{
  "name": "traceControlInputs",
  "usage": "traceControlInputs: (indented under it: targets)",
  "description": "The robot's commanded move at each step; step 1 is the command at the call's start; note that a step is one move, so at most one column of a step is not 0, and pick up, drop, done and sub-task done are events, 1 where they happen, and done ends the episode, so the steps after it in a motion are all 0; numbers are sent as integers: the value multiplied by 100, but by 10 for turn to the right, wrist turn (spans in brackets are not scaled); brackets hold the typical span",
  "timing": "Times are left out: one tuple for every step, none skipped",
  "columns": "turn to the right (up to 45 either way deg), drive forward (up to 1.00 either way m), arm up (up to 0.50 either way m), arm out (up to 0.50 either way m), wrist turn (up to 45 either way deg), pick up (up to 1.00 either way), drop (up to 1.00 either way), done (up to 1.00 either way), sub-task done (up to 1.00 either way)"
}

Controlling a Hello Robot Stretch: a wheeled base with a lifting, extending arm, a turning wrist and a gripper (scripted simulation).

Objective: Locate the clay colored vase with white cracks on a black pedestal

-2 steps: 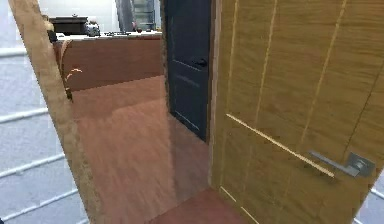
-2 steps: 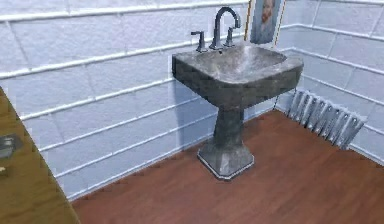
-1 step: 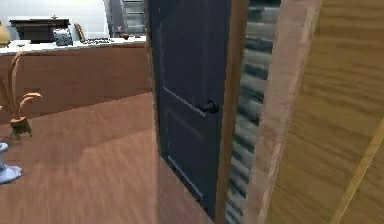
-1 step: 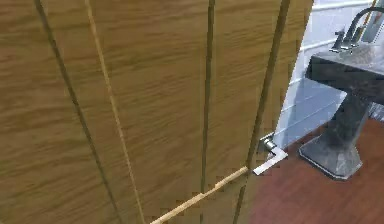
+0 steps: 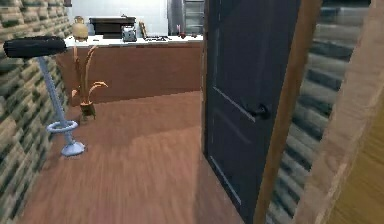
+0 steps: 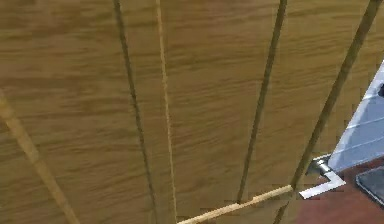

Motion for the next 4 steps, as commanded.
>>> traceControlInputs:
  targets:
    - [0,15,0,0,0,0,0,0,0]
    - [-120,0,0,0,0,0,0,0,0]
    - [0,100,0,0,0,0,0,0,0]
    - [-30,0,0,0,0,0,0,0,0]
